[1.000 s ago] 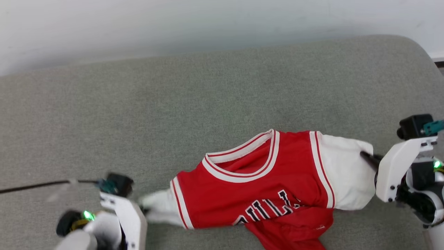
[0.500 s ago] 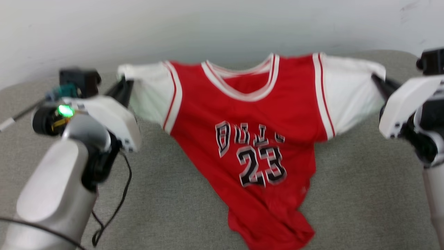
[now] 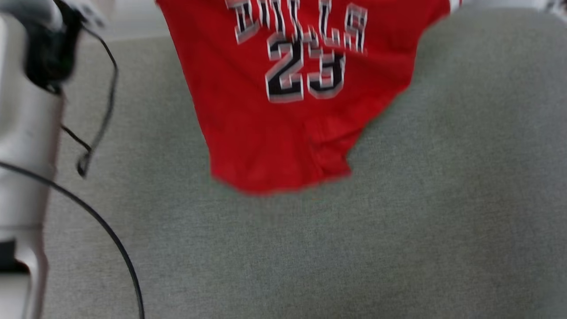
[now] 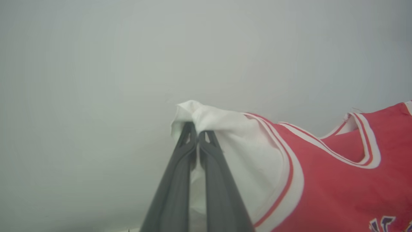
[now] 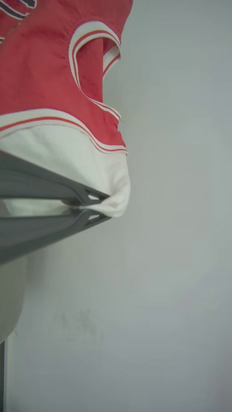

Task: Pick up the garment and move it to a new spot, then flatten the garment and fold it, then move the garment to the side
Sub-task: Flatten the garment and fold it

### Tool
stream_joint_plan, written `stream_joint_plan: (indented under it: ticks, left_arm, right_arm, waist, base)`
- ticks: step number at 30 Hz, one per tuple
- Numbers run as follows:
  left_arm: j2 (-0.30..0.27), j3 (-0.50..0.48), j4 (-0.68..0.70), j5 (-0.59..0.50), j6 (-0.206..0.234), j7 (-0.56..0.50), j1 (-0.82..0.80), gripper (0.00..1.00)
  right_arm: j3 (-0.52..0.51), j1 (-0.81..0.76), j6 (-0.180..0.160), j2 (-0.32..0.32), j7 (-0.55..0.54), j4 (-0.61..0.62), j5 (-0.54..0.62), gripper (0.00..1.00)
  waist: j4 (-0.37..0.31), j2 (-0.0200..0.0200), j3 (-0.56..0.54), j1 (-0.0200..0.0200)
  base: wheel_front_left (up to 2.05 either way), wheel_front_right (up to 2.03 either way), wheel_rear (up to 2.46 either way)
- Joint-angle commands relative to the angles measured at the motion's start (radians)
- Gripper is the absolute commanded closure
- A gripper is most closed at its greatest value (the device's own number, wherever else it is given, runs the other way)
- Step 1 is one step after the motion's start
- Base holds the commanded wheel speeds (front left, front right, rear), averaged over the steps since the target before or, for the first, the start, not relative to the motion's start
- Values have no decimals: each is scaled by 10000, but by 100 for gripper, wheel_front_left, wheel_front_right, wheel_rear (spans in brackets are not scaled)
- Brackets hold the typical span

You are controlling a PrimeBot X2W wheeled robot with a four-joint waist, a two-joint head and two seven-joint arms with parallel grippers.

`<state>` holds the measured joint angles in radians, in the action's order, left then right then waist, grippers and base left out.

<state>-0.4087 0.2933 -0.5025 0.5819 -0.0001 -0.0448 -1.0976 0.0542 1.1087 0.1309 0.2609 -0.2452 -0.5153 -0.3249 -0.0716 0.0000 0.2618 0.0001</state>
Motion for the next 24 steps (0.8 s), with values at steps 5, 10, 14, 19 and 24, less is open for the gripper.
stream_joint_plan:
  ticks: [5, 10, 14, 19, 24]
  left_arm:
    - [-345, -165, -863, -391, -230, 709, -2217, 100]
    - [-541, -270, -1208, -549, -439, 1125, -3778, 100]
    - [-593, -295, -1370, -580, -598, 1382, -4618, 100]
    - [-629, -268, -1779, -510, -785, 1647, -5002, 100]
    - [-500, -252, -2262, -287, -904, 1857, -4756, 100]
  right_arm:
    - [-107, 2190, -3, -144, 841, -790, 133, 100]
    - [-73, 3792, -3, -139, 1332, -1288, 90, 100]
    - [154, 4750, -3, -148, 1675, -1561, 152, 100]
    - [624, 5387, -3, -249, 1923, -2017, 4, 100]
    - [1183, 5344, -3, -232, 2063, -2369, -339, 100]
  waist:
    - [-190, 0, 1342, -1]
    - [-220, 0, 2147, -1]
    - [-176, 0, 2762, -1]
    - [-135, 0, 3365, -1]
    - [-46, 0, 3656, -1]
  base:
    - [0, 0, 0]
    - [0, 0, 0]
    - [0, 0, 0]
    - [0, 0, 0]
    - [0, 0, 0]
